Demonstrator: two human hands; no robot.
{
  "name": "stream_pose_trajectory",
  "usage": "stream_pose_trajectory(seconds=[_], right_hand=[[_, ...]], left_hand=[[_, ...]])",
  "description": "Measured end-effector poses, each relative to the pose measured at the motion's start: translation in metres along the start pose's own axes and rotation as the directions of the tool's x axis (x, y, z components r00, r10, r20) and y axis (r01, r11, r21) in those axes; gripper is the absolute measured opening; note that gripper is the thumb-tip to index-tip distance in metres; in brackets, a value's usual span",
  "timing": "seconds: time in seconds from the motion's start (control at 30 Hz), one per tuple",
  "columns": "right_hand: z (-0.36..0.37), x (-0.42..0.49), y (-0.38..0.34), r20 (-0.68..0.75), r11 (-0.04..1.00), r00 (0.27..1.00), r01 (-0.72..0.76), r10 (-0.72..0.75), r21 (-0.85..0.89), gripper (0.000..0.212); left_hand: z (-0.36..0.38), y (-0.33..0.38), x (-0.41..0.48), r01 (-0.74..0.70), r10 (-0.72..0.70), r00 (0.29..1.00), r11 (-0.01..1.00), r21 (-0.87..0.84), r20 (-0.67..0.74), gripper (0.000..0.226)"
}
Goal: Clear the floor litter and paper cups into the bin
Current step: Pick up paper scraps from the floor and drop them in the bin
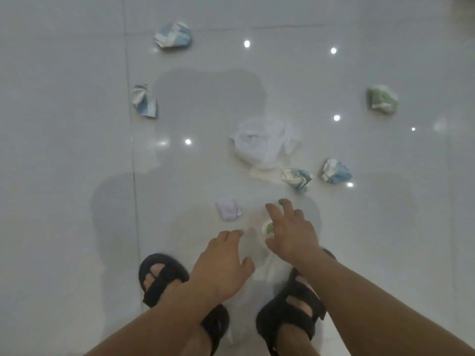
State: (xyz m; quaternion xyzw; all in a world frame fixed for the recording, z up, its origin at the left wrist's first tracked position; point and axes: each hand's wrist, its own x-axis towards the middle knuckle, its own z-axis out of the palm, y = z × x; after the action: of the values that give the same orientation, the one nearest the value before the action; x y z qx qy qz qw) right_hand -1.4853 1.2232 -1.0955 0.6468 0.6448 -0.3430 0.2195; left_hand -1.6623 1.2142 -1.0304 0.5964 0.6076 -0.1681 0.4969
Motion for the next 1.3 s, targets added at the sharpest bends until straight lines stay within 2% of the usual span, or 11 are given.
stream_pose_trajectory(seconds=[0.17,0.3,0.4,0.5,0.63,0.7,0.77,0.9,1.03,1.17,1.3], right_hand=[[0.033,0.019,0.005,-0.025,0.994,0.999,-0.019,0.022,0.103,0.045],[0.026,0.008,-0.005,0.003,0.935,0.998,-0.060,0.063,0.348,0.041],[0.004,-0.016,-0.029,-0.078,0.860,0.994,0.109,-0.081,0.499,0.055],[-0.018,-0.036,-0.051,-0.194,0.783,0.952,0.305,-0.236,0.542,0.062],[-0.039,-0.040,-0.062,-0.198,0.725,0.938,0.345,-0.283,0.596,0.069],[-0.041,-0.031,-0.063,-0.175,0.708,0.910,0.404,-0.377,0.579,0.077],[-0.035,-0.014,-0.061,-0.176,0.757,0.901,0.429,-0.396,0.493,0.086],[-0.013,0.028,-0.066,-0.170,0.955,0.949,0.284,-0.266,0.088,0.093],[0.017,0.052,-0.087,0.000,0.915,0.926,0.373,-0.377,-0.152,0.073],[0.019,0.055,-0.087,-0.007,0.952,0.956,0.291,-0.293,-0.089,0.038],[-0.023,0.031,-0.091,-0.041,0.966,0.972,0.235,-0.232,0.106,0.043]], left_hand=[[0.016,-0.025,0.024,0.053,-0.053,0.999,0.998,-0.024,0.005,0.062],[0.009,-0.026,0.025,0.109,-0.106,0.994,0.978,-0.177,0.025,0.065],[-0.010,-0.017,0.016,0.129,-0.126,0.992,0.910,-0.395,0.033,0.066],[-0.034,-0.008,0.004,0.101,-0.085,0.995,0.844,-0.527,0.053,0.052],[-0.057,-0.009,-0.009,0.067,-0.050,0.998,0.824,-0.562,0.047,0.028],[-0.059,-0.019,-0.010,0.087,-0.085,0.996,0.801,-0.592,0.031,0.023],[-0.057,-0.036,-0.006,0.137,-0.166,0.986,0.809,-0.571,0.003,0.022],[-0.048,-0.080,0.002,0.296,-0.366,0.930,0.803,-0.518,-0.036,0.030],[-0.038,-0.108,0.000,0.314,-0.415,0.908,0.769,-0.557,-0.061,0.031],[-0.044,-0.110,-0.005,0.299,-0.402,0.912,0.793,-0.531,-0.086,0.035],[-0.066,-0.093,-0.022,0.261,-0.388,0.914,0.784,-0.563,-0.117,0.066]])
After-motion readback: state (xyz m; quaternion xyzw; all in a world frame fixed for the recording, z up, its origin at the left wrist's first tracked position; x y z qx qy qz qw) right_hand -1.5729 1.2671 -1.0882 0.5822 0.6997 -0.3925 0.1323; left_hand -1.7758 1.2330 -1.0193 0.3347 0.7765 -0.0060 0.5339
